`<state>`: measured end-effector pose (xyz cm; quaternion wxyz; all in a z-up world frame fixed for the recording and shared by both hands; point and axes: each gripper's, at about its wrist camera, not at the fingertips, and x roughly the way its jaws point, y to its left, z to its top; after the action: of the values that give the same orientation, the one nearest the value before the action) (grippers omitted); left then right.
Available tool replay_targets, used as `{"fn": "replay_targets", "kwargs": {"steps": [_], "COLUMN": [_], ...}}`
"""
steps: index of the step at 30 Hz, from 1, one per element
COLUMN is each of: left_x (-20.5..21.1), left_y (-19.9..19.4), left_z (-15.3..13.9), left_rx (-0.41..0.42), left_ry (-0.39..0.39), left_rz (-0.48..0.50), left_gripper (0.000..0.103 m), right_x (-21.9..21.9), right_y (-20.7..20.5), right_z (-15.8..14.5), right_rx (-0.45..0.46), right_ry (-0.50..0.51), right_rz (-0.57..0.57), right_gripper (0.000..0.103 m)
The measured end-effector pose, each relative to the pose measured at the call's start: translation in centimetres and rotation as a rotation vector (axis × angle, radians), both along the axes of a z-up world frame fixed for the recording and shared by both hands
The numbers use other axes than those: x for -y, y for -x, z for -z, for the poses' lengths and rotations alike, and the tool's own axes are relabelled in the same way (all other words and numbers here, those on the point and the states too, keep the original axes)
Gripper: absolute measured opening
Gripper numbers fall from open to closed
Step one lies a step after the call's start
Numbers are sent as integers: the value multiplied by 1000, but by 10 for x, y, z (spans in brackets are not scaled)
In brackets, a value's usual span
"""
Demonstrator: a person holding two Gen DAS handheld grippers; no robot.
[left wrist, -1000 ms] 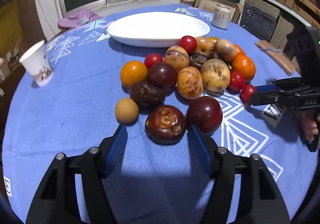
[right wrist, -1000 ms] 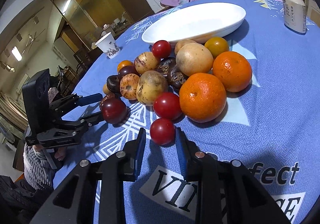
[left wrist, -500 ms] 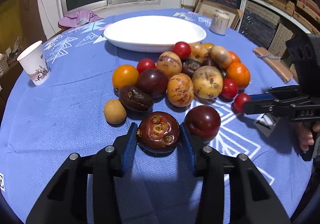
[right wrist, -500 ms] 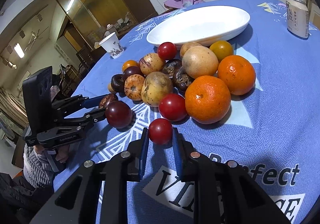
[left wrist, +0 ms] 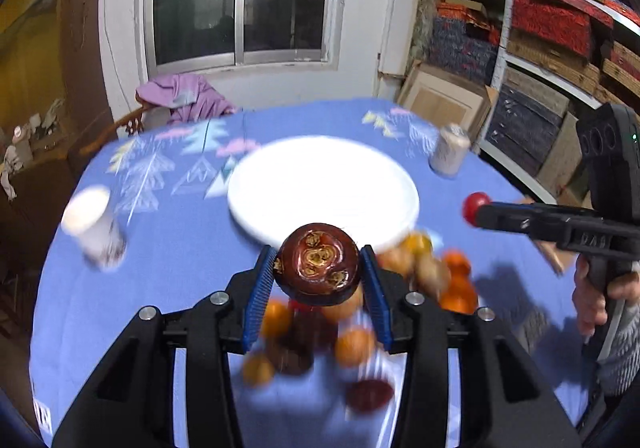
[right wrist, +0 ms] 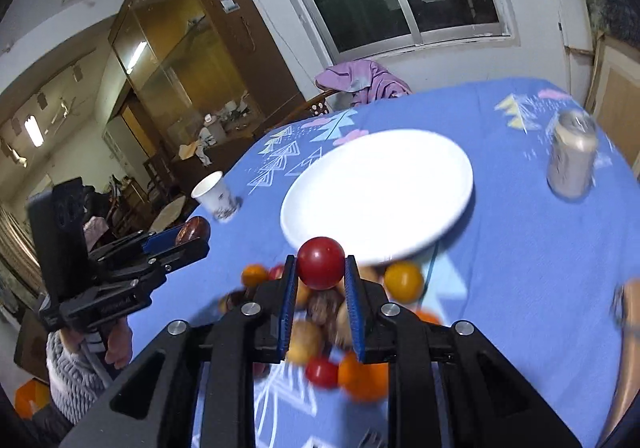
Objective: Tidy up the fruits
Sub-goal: 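Carry both fruits over the white plate and open both tools to drop them, then grasp the small tan round fruit with the left tool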
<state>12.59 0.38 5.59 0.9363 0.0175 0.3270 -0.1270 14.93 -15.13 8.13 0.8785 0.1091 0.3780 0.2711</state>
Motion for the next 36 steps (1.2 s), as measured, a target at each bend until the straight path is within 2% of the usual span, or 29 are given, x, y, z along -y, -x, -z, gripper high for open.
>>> {"fn": "replay_targets", "kwargs": {"steps": [2,7,12,17,19,22,24,26,28,31,34,36], "left_x": [8,17,15,13,11,2,-10,-26,-42,-67,-80,-80], "left_y": [-28,-82,-103,-109,-108,-97,-82,-61,-39,2,28,43], "left_z": [2,35,67,75,72,62,50,41,37,45,61,74], "left_rx": [-27,-130,-199,-214,-210,-186,-155,-122,-90,-72,-80,-91], "left_ry": [4,7,5,10,19,34,47,65,66,66,57,28], "left_rz": [-8,-40,-41,-35,-40,-53,-73,-104,-144,-190,-215,-212], "left_gripper": [43,43,43,44,48,49,49,57,65,65,65,65], "right_x": [-7,-22,-24,-19,-17,-10,-4,3,8,18,34,45], "right_y": [-32,-81,-93,-93,-91,-80,-70,-53,-33,-6,19,30], "right_z": [5,47,64,68,66,53,42,28,19,17,25,30], "right_rx": [-23,-112,-124,-145,-143,-119,-89,-38,7,32,43,43], "right_ry": [16,49,106,89,80,47,27,11,8,-23,-49,-70], "right_rz": [32,68,84,89,95,100,113,127,136,138,197,219], "right_gripper": [24,24,27,28,28,28,33,43,47,49,70,70]}}
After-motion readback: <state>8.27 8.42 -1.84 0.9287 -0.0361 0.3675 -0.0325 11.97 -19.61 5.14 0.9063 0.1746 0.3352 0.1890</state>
